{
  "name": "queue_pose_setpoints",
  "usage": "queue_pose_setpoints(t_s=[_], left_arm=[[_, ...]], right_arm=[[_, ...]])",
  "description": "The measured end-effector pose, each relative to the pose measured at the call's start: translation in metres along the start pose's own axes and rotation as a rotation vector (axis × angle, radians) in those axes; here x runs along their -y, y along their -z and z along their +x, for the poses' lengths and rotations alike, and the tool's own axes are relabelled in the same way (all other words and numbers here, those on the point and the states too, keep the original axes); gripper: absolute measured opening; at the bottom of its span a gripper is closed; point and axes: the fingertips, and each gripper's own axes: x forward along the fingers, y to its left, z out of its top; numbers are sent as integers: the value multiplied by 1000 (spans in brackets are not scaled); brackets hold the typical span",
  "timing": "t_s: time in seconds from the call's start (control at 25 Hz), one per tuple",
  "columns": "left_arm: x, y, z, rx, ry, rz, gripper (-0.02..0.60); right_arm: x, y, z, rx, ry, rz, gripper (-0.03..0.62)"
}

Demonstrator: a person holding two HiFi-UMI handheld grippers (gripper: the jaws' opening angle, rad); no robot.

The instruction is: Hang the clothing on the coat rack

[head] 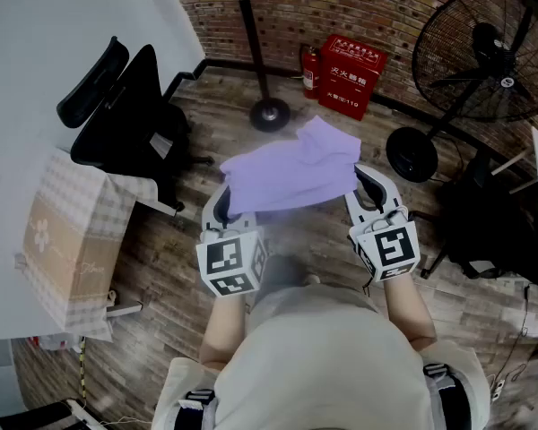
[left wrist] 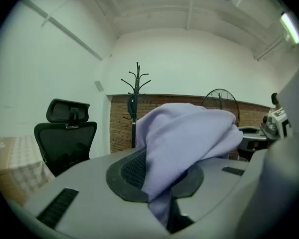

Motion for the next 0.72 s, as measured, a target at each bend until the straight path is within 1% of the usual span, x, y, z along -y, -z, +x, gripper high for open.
queue_pose_setpoints(t_s=[0.12,0.28,0.72], left_arm=[[6,-1,-13,2,-15,13,43],[9,-4,-25,6,-9,2,43],[14,-7,-45,29,-1,-10,43]], right_arm=[[-3,-2,-15,1,15,-19,48],[-8,-6,-25,8,28,-26,48],[-17,-7,-40,31,23,-12,46]])
